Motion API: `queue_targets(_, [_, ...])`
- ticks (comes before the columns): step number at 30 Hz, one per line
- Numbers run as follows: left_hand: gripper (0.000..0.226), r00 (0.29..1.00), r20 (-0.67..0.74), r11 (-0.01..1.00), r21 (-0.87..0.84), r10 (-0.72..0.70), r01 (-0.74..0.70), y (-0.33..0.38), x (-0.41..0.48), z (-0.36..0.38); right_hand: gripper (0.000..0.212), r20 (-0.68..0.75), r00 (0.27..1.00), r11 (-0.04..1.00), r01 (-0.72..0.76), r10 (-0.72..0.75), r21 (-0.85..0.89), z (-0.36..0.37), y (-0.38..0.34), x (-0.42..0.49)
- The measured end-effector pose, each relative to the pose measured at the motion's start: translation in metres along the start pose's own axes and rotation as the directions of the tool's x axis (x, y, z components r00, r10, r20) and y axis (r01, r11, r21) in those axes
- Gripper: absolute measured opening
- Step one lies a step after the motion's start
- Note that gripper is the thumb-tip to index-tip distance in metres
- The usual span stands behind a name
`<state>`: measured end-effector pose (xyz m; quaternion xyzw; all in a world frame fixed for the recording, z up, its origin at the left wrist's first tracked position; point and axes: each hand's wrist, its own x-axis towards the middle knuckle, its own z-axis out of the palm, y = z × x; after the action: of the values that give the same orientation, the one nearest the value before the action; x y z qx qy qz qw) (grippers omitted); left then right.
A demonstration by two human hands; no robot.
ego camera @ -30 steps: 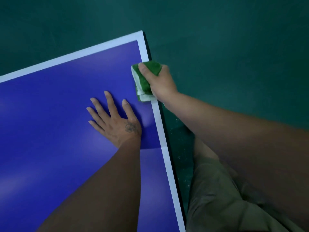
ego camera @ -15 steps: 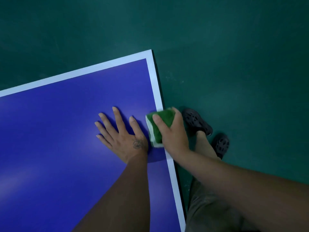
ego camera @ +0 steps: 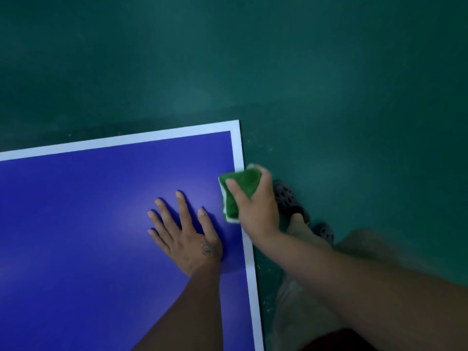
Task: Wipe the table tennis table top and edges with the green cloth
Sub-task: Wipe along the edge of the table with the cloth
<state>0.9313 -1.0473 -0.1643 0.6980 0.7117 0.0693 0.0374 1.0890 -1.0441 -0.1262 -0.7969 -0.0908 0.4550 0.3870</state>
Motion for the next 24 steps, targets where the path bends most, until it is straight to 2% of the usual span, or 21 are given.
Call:
queue_targets(4, [0.059,1.0,-0.012,1.0,-0.007,0.001,-0.001,-0.002,0.0,0.003,0.07,0.07,0.995,0.995,-0.072,0.076,-0.068,-0.005,0.004,0.008])
queue_targets(7, [0.06,1.0,-0.005,1.0,-0.014,-0.004,0.004,-0.002,-0.002,0.003,0.075,0.069,0.994,0.995,-0.077,0.081,-0.06,0.002,-0.017,0.039])
queue_targets(12, [0.061,0.998,0.038,0.999,0.002,-0.041,0.041,0.002,-0.001,0.0,0.066,0.061,0.996,0.997,-0.065,0.063,0.031,0.004,-0.048,0.068])
queue_targets(15, [0.062,0.996,0.059,0.997,0.028,-0.073,0.071,0.004,-0.001,0.0,0.058,0.057,0.998,0.998,-0.032,0.036,-0.055,-0.001,-0.056,0.072])
queue_targets(17, [0.063,0.984,0.042,0.985,0.04,-0.171,0.17,0.01,0.003,0.001,0.05,0.059,0.997,0.995,-0.032,0.038,-0.097,-0.008,-0.063,0.075])
queue_targets(20, [0.062,0.883,-0.011,0.883,0.003,-0.468,0.469,0.028,0.029,0.004,0.048,0.092,0.996,0.985,-0.002,0.018,-0.173,-0.022,-0.072,0.08])
queue_targets(24, [0.065,0.652,-0.062,0.654,-0.017,-0.756,0.757,0.052,0.104,0.019,0.053,0.165,0.985,0.959,0.096,-0.054,-0.265,-0.045,-0.086,0.092])
